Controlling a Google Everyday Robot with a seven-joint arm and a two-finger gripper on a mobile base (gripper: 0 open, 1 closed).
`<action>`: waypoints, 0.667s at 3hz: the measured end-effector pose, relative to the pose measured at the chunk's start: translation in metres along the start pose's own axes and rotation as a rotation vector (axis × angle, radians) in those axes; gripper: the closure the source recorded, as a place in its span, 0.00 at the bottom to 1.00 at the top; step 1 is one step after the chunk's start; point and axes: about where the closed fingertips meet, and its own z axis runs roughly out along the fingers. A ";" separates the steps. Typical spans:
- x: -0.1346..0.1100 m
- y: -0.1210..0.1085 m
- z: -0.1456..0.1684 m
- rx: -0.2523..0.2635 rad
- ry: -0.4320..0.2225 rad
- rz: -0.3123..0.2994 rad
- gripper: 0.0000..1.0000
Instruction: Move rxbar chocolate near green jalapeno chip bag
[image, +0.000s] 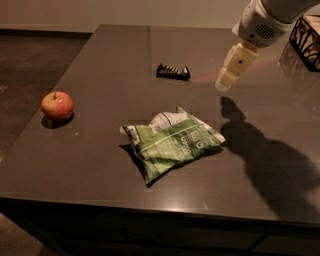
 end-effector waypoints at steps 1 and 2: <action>-0.020 -0.039 0.043 -0.006 -0.050 0.044 0.00; -0.039 -0.064 0.088 -0.030 -0.083 0.062 0.00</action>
Offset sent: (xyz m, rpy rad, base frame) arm 0.1594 0.0612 -0.0624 0.1571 0.0273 -0.0149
